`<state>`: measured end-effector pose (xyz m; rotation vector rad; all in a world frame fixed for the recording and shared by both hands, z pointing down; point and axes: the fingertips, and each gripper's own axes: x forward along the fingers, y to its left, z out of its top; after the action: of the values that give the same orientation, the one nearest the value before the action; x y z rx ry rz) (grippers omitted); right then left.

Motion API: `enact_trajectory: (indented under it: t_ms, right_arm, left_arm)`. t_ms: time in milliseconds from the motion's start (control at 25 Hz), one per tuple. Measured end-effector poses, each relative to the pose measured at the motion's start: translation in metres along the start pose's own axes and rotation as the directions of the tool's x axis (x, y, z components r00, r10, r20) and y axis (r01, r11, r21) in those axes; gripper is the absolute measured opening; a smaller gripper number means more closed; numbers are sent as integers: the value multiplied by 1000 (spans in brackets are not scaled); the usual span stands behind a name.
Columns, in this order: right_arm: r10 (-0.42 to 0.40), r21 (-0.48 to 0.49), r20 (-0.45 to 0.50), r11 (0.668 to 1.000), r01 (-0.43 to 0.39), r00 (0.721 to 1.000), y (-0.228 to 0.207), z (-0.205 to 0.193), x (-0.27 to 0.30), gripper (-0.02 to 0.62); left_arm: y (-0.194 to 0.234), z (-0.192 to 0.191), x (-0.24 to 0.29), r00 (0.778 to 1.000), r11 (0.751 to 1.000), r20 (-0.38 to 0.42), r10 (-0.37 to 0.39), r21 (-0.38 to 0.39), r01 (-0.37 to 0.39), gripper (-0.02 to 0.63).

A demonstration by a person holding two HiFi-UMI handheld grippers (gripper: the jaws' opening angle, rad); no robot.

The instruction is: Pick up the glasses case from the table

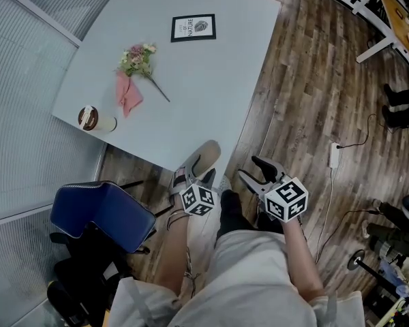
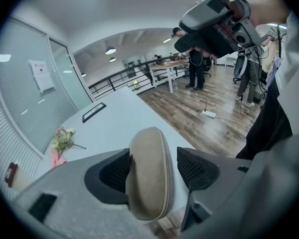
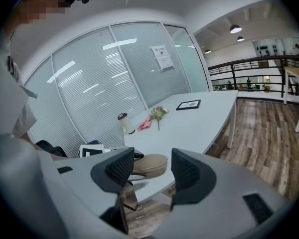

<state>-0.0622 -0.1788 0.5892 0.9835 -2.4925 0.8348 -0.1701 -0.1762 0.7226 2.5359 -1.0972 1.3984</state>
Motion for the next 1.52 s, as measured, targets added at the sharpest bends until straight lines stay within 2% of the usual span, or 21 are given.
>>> enact_trajectory:
  t_ms: [440,720,1160,1520]
  right_arm:
    - [-2,-6,-6,1000,2,1000,-1,0,1,218]
    - [1,-8,-7,1000,-1,1000,0,3,4,218]
    - [30,-29,-82,999,-32,996,18,-8,21,218]
    - [30,-30,-88,999,-33,996,20,-8,25,218]
  left_arm:
    - [19,-8,11,999,998,-37,17,53,-15,307]
    - [26,-17,17,998,995,-69,-1,104,8,308]
    - [38,-24,27,996,995,-88,-24,92,32,308]
    - [43,-24,32,996,997,-81,-26,77,32,308]
